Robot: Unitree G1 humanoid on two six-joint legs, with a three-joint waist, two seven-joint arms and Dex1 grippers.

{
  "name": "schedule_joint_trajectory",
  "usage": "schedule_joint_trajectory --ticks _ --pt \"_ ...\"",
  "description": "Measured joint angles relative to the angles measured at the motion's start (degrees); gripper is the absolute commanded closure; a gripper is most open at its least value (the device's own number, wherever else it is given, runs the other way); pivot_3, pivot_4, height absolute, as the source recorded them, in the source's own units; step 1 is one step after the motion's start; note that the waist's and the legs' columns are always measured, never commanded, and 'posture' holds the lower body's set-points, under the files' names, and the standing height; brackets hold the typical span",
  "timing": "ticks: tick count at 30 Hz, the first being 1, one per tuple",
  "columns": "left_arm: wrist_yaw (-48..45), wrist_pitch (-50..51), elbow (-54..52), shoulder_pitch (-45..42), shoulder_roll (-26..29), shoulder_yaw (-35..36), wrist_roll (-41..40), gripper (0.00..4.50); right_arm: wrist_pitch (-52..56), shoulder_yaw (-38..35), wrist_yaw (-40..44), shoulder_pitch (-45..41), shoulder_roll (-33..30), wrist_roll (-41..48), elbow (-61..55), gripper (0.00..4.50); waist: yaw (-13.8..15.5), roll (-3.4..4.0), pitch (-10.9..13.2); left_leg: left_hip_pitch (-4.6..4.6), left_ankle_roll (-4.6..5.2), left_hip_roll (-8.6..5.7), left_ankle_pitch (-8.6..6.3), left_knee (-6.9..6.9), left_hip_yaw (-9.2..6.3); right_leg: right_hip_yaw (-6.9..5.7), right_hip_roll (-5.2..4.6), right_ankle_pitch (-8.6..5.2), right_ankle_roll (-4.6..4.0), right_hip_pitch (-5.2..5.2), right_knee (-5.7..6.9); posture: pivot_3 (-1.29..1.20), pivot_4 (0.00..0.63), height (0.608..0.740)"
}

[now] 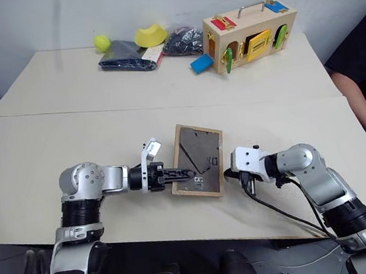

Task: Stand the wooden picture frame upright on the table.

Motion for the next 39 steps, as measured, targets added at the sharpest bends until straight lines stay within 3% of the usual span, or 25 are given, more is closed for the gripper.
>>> schedule_joint_trajectory --ticks 6,11,18,26,32,36,38,39 --pt "-0.3 -1.1 -3.7 0.3 2.2 0.2 -0.4 3.22 20.5 -11.3 3.9 -4.5 -5.6 18.6 -8.4 1.54 -0.1 0.0 0.0 -0.08 -0.04 0.0 0.01 -0.12 -0.2 -0.13 -0.01 0.0 -0.01 -0.02 -0.12 0.0 0.15 0.74" --pt "-2.3 -2.3 -7.6 0.3 3.6 0.1 -2.7 3.22 27.8 -7.7 -1.3 -9.8 1.3 23.7 -11.1 0.02 -0.2 -0.03 0.0 -0.09 -0.12 0.0 0.06 -0.29 -0.24 -0.17 -0.01 0.02 -0.05 -0.06 -0.2 0.0 0.15 0.74" --pt "-3.8 -2.7 -10.2 -0.1 5.9 0.2 -5.1 3.22 28.2 -3.0 -6.3 -15.7 8.3 23.3 -7.4 0.0 0.0 -0.02 0.0 -0.76 -0.1 -0.02 0.11 -0.24 -0.32 -0.31 -0.04 0.03 -0.06 -0.71 -0.17 0.0 0.15 0.74" --pt "-5.1 -6.0 -10.3 -0.1 8.3 -2.7 -5.7 3.22 32.3 -3.1 -6.4 -16.9 10.0 28.7 -10.2 0.0 0.0 -0.02 0.0 -0.88 -0.1 -0.02 0.12 -0.27 -0.62 -0.63 -0.09 0.04 -0.07 -0.63 -0.36 0.0 0.15 0.74" --pt "-6.8 -10.0 -7.0 -0.2 9.8 -4.9 -5.4 3.22 35.0 -7.9 -6.5 -15.0 5.5 34.1 -13.7 0.0 0.0 -0.02 0.0 -0.89 -0.08 -0.04 0.12 -0.26 -0.7 -0.69 -0.11 0.04 -0.08 -0.51 -0.47 0.0 0.15 0.74" --pt "-7.1 -11.4 -5.8 -0.2 11.2 -5.5 -5.0 3.22 30.7 -8.6 -7.4 -11.4 -0.2 29.6 -14.2 0.0 0.0 -0.02 0.0 -0.91 -0.07 -0.04 0.12 -0.3 -0.7 -0.68 -0.11 0.04 -0.08 -0.52 -0.51 0.0 0.15 0.74" --pt "-7.3 -11.6 -5.8 -0.2 11.3 -5.7 -5.0 3.22 22.2 -8.1 -7.6 -9.5 -2.0 23.4 -13.2 0.0 0.0 -0.02 0.0 -0.91 -0.07 -0.05 0.12 -0.31 -0.7 -0.68 -0.11 0.04 -0.08 -0.52 -0.53 0.0 0.15 0.74" --pt "-7.5 -11.6 -5.8 -0.2 11.3 -5.9 -5.1 3.22 12.9 -7.4 -7.6 -7.9 -3.2 17.7 -11.2 0.0 0.0 -0.03 0.0 -0.91 -0.07 -0.05 0.12 -0.32 -0.7 -0.69 -0.1 0.04 -0.08 -0.52 -0.55 0.0 0.15 0.74"
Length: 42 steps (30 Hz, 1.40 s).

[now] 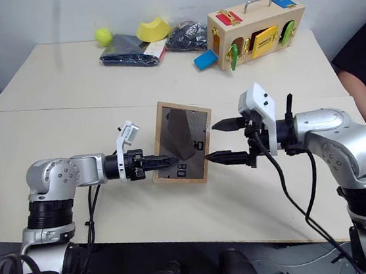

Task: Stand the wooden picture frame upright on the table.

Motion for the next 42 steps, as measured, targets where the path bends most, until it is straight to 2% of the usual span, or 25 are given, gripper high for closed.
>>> schedule_joint_trajectory --ticks 1,3,6,8,11,12,15,17,21,22,24,25,26,28,32,34,37,40,42 --pt "-0.2 0.3 0.0 0.0 0.2 0.0 -0.1 3.22 -12.2 0.5 -0.5 1.7 -0.8 -6.9 3.6 0.0 0.0 -0.01 0.0 0.0 0.0 -0.02 0.0 -0.01 0.03 0.01 0.0 0.0 0.0 0.0 0.0 0.0 0.15 0.74" --pt "-0.6 0.7 0.0 0.0 1.4 0.0 -0.3 3.22 -29.7 1.6 -2.5 2.8 -0.8 -16.4 9.8 0.0 -0.1 0.0 0.0 0.0 0.01 -0.03 0.01 -0.01 0.05 0.03 0.0 0.0 0.0 -0.02 0.03 0.0 0.15 0.74" --pt "-1.5 1.5 -0.3 0.0 1.9 0.0 -1.3 3.22 -57.5 4.9 -10.5 0.6 0.9 -31.0 20.9 0.0 -0.9 0.0 0.0 0.03 -0.03 -0.03 0.09 0.0 0.09 0.05 0.0 0.0 0.0 -0.07 0.15 0.0 0.15 0.74" --pt "-1.7 2.2 -0.4 0.0 1.9 0.1 -2.0 3.22 -68.0 6.4 -14.8 -1.4 1.3 -37.5 25.5 0.0 -1.3 0.01 0.0 0.03 -0.05 -0.03 0.12 0.01 0.07 0.04 0.0 0.0 0.0 -0.07 0.18 0.0 0.15 0.74" --pt "-1.7 4.6 -0.5 -0.7 1.9 0.6 -3.6 3.22 -87.7 8.9 -28.3 -7.4 3.9 -53.3 35.5 0.0 -1.8 0.01 0.0 0.05 -0.13 -0.03 0.21 0.05 0.08 0.05 0.0 0.01 -0.03 -0.12 0.36 0.0 0.15 0.74" --pt "-1.7 5.1 -0.5 -1.1 1.9 0.9 -4.0 3.22 -90.6 9.1 -31.8 -8.8 5.0 -56.6 37.3 0.0 -1.8 0.01 0.0 0.05 -0.17 -0.02 0.25 0.05 0.07 0.04 0.01 0.02 -0.06 -0.14 0.41 0.0 0.15 0.74" --pt "-1.7 6.2 -0.6 -1.9 2.0 2.1 -5.0 3.22 -97.4 10.0 -42.1 -12.3 7.2 -65.7 41.3 0.56 -1.7 0.01 0.0 0.07 -0.24 -0.03 0.3 0.08 0.06 0.04 0.01 0.0 -0.12 -0.18 0.58 0.0 0.15 0.74" --pt "-1.7 6.4 -0.7 -2.1 2.0 2.3 -5.4 3.22 -98.7 10.4 -45.1 -13.0 7.5 -68.4 42.3 1.13 -1.7 0.01 0.0 0.07 -0.24 -0.03 0.31 0.09 0.06 0.04 0.01 0.0 -0.13 -0.18 0.59 0.0 0.15 0.74" --pt "-1.8 7.5 0.0 -2.2 2.3 3.9 -6.0 3.22 -100.3 12.3 -57.2 -15.0 8.5 -78.7 45.6 2.39 -1.7 0.02 0.0 0.06 -0.23 -0.03 0.31 0.11 0.08 0.05 0.01 -0.01 -0.13 -0.19 0.61 0.0 0.15 0.74" --pt "-2.0 7.8 0.2 -2.2 2.4 4.6 -6.3 3.22 -100.3 12.6 -60.0 -15.8 8.7 -80.5 46.1 2.57 -1.7 0.02 0.0 0.06 -0.24 -0.03 0.32 0.11 0.07 0.04 0.02 -0.01 -0.14 -0.2 0.62 0.0 0.15 0.74" --pt "-2.4 7.9 0.1 -2.2 3.0 5.5 -6.6 2.45 -99.8 14.1 -64.1 -18.2 9.0 -83.7 47.2 2.68 -1.9 0.02 0.0 0.07 -0.28 -0.03 0.34 0.1 0.08 0.05 0.02 -0.01 -0.15 -0.21 0.64 0.0 0.15 0.74" --pt "-2.2 7.7 -0.4 -2.3 3.2 5.3 -6.6 2.24 -99.3 15.1 -65.5 -19.6 9.2 -85.0 48.4 2.79 -2.0 0.02 0.0 0.1 -0.28 -0.03 0.34 0.11 0.08 0.05 0.03 -0.01 -0.16 -0.19 0.65 0.0 0.15 0.74" --pt "-2.2 7.3 -0.5 -2.3 3.5 5.2 -6.6 1.92 -98.7 16.2 -66.8 -20.7 9.5 -86.2 49.2 3.03 -2.1 0.02 0.0 0.11 -0.3 -0.03 0.37 0.08 0.08 0.05 0.03 -0.01 -0.17 -0.2 0.66 0.0 0.15 0.74" --pt "-2.2 6.7 -1.2 -2.0 5.0 4.9 -6.4 1.31 -98.7 18.5 -68.4 -22.3 10.1 -87.3 51.2 3.25 -2.3 0.02 0.0 0.11 -0.34 -0.03 0.39 0.05 0.07 0.04 0.04 -0.01 -0.2 -0.21 0.66 0.0 0.15 0.74" --pt "-2.6 3.5 -6.0 0.9 11.8 4.3 -5.6 0.14 -98.7 22.2 -69.0 -25.4 10.4 -87.2 56.2 3.26 -3.1 0.02 0.0 0.12 -0.33 -0.03 0.41 -0.04 0.07 0.05 0.04 -0.01 -0.2 -0.21 0.63 0.0 0.15 0.74" --pt "-2.8 1.4 -8.9 4.8 16.6 7.0 -5.2 0.0 -99.4 23.3 -68.2 -26.6 10.3 -86.5 58.8 3.26 -3.7 0.02 0.0 0.17 -0.35 -0.03 0.42 -0.16 0.12 0.08 0.04 -0.01 -0.21 -0.22 0.63 0.0 0.15 0.74" --pt "-3.7 -1.9 -14.3 13.2 24.1 17.6 -5.3 0.0 -101.5 24.8 -63.6 -27.7 10.0 -82.0 63.4 3.27 -4.6 -0.12 0.1 0.23 -0.42 -0.03 0.51 -0.41 0.07 0.05 0.03 -0.05 -0.32 -0.21 0.56 0.0 0.15 0.74" --pt "-5.9 -6.4 -22.6 19.8 26.2 24.7 -6.4 0.0 -102.1 25.0 -53.0 -27.7 10.8 -70.0 68.7 3.27 -4.6 -0.11 0.2 0.33 -0.38 -0.03 0.54 -0.48 0.06 0.02 0.0 -0.05 -0.33 -0.07 0.43 0.0 0.15 0.74" --pt "-5.9 -8.9 -30.4 24.0 24.9 27.6 -8.5 0.0 -95.0 24.5 -34.2 -24.0 13.3 -47.8 66.3 3.27 -4.5 -0.13 0.2 0.41 -0.33 -0.02 0.56 -0.44 -0.06 -0.08 -0.02 -0.03 -0.35 0.14 0.32 0.0 0.15 0.74"
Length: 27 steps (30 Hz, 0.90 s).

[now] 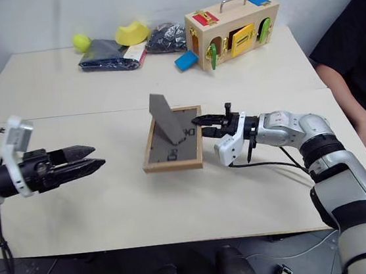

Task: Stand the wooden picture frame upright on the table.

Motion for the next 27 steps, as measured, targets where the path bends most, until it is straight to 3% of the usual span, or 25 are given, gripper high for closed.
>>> schedule_joint_trajectory --ticks 4,6,11,17,27 --pt "1.6 -4.3 -6.2 3.0 -1.8 0.7 -1.2 0.0 30.9 -2.4 30.2 8.8 1.7 33.8 -16.0 3.28 1.4 0.07 0.0 -0.08 0.06 0.0 0.03 0.03 -0.1 -0.08 -0.03 0.08 -0.05 0.02 0.03 0.0 0.15 0.74" --pt "2.6 -6.1 -6.5 3.8 -2.1 0.9 -1.2 0.0 49.2 -4.1 38.4 11.2 -0.3 45.0 -24.2 3.28 2.0 0.15 0.1 -0.08 0.06 0.0 0.03 -0.01 -0.16 -0.12 -0.03 0.09 -0.06 0.02 0.01 0.0 0.15 0.74" --pt "3.1 -10.0 -6.4 5.9 -2.0 0.4 -1.2 0.0 82.1 -7.7 43.3 12.6 -2.3 58.2 -36.2 3.28 3.0 0.16 0.1 -0.1 0.04 0.0 0.04 -0.21 -0.25 -0.19 -0.03 0.1 -0.11 -0.03 -0.16 0.0 0.15 0.74" --pt "1.7 -13.8 -5.9 8.3 -1.1 -1.3 -0.9 0.0 95.7 -8.9 40.7 14.4 1.1 57.9 -35.7 3.28 3.0 0.16 0.1 -0.22 0.05 0.0 0.04 -0.23 -0.23 -0.2 -0.04 0.11 -0.11 -0.1 -0.26 0.0 0.15 0.74" --pt "-0.2 -17.4 -3.2 8.1 1.2 -4.5 0.1 0.0 98.8 -9.0 45.2 16.6 1.5 53.4 -36.6 0.1 3.0 0.16 0.1 -0.2 0.05 0.0 0.04 -0.28 -0.24 -0.21 -0.03 0.11 -0.11 -0.09 -0.27 0.0 0.15 0.74"
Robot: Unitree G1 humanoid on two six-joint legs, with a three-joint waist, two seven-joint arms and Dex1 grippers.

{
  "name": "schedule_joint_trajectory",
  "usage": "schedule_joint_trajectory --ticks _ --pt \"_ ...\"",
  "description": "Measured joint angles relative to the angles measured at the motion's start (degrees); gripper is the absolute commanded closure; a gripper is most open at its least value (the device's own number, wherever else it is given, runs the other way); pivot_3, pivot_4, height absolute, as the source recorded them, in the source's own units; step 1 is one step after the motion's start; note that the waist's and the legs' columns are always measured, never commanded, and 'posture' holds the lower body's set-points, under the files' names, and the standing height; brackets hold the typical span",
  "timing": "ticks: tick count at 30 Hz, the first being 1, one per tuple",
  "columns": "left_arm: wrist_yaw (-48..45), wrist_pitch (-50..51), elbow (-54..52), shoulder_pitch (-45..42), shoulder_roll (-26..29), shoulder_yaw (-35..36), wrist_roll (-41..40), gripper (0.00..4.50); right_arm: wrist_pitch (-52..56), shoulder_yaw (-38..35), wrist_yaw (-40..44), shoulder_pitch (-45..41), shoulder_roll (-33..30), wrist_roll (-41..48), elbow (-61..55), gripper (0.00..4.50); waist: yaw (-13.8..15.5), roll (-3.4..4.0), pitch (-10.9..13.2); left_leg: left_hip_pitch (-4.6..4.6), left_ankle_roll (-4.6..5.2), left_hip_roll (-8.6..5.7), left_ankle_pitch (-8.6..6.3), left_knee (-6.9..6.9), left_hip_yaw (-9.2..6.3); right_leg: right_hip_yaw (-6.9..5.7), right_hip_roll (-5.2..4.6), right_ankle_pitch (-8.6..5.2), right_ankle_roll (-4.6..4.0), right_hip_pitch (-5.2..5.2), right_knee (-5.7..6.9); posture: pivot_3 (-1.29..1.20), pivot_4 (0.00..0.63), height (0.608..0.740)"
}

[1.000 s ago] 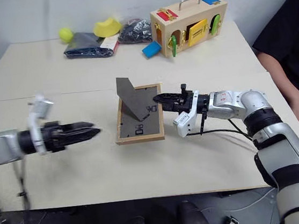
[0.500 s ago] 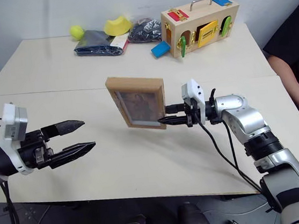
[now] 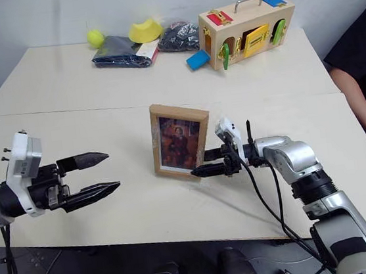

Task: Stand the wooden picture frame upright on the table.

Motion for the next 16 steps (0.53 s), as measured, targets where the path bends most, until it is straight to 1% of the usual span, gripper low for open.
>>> schedule_joint_trajectory --ticks 1,5,7,8,11,13,14,16 --pt "-0.1 -0.2 0.2 -0.7 0.4 -0.6 0.0 0.0 -0.2 0.0 0.3 0.4 -0.1 -0.7 -0.3 0.05 0.0 0.0 0.0 0.0 0.0 0.0 0.0 0.0 0.0 0.0 0.0 0.0 0.0 0.0 0.0 0.0 0.15 0.74" --pt "-0.4 -0.6 1.9 -2.6 0.7 -2.2 0.1 0.0 -2.9 -0.1 0.7 1.0 -1.3 -3.9 -1.7 0.05 0.0 0.0 0.0 -0.01 0.0 0.0 0.0 0.0 0.0 0.0 0.0 0.0 0.0 -0.01 -0.01 0.0 0.15 0.74" --pt "-0.4 -0.9 2.0 -3.3 0.7 -3.0 0.2 0.0 -5.3 -0.7 1.5 1.6 -4.0 -5.5 -2.9 0.05 0.0 0.02 0.0 -0.01 0.0 0.0 0.0 -0.05 0.01 0.01 0.0 0.0 0.0 0.0 -0.05 0.0 0.15 0.74" --pt "-0.4 -1.2 2.1 -3.5 0.7 -3.4 0.6 0.0 -7.1 -1.6 2.6 2.5 -6.7 -6.4 -4.1 0.05 0.2 0.02 0.0 -0.03 0.0 0.0 0.0 -0.06 0.0 -0.01 0.0 0.0 0.0 -0.01 -0.11 0.0 0.15 0.74" --pt "-0.4 -1.4 2.3 -3.7 0.7 -3.5 0.8 0.0 -8.5 -3.3 3.5 3.1 -9.6 -7.1 -4.4 0.05 0.4 0.02 0.0 -0.03 0.01 0.0 -0.01 -0.1 -0.01 -0.03 0.0 0.0 0.0 0.02 -0.18 0.0 0.15 0.74" --pt "-0.3 -1.8 2.6 -4.2 0.7 -3.6 1.0 0.0 -9.6 -6.0 5.3 3.8 -13.2 -7.1 -4.8 0.05 0.5 0.02 0.0 -0.04 0.01 0.0 -0.01 -0.14 -0.01 -0.02 -0.01 0.0 0.0 0.01 -0.23 0.0 0.15 0.74" --pt "0.1 -2.5 3.4 -5.0 0.7 -3.7 1.4 0.0 -9.1 -10.1 7.9 4.8 -17.5 -5.3 -5.4 0.05 0.6 0.04 0.0 -0.04 0.01 0.0 -0.01 -0.19 0.0 -0.03 0.0 0.0 0.0 0.01 -0.27 0.0 0.15 0.74" --pt "0.4 -2.8 4.1 -5.2 0.7 -3.5 1.9 0.0 -8.2 -13.3 9.7 5.4 -20.3 -3.7 -6.2 0.05 0.6 0.04 0.0 0.01 0.01 0.0 0.0 -0.26 -0.02 -0.04 0.01 0.0 0.0 0.03 -0.29 0.0 0.15 0.74"
